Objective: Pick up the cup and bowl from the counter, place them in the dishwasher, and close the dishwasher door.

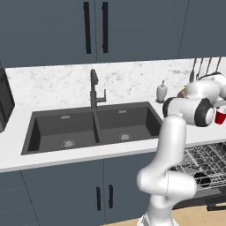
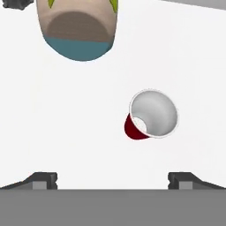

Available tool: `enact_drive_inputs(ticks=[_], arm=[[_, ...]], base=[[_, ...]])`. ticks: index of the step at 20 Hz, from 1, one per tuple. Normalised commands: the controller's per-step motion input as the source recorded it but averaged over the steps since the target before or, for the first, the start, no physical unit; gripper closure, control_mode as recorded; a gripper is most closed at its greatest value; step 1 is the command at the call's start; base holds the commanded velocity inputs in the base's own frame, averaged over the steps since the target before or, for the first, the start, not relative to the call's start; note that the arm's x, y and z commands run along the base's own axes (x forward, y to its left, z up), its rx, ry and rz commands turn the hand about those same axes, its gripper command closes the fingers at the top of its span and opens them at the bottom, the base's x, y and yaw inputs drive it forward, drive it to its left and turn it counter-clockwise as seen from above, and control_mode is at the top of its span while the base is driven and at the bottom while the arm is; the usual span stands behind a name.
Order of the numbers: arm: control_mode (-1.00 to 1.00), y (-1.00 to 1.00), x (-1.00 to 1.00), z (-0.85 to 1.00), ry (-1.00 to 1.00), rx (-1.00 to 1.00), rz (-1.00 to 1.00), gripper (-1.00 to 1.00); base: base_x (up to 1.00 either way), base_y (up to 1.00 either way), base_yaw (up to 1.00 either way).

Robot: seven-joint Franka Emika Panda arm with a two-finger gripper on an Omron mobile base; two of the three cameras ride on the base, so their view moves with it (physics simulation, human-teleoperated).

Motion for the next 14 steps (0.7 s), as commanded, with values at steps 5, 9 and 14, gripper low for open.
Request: enact_drive_inputs(ticks=[5, 9, 14], arm=[[-1.00, -0.11, 0.17, -0.10, 0.00, 0.06, -0.01, -1.00], [-1.00, 0.00, 0.35, -0.26, 0.00, 0.02, 0.00, -1.00], [-1.00, 0.00, 0.35, -0.34, 0.00, 0.01, 0.00, -1.00]], base=[[0.00, 0.00, 0.00], [0.00, 0.00, 0.00], [0.00, 0.00, 0.00]])
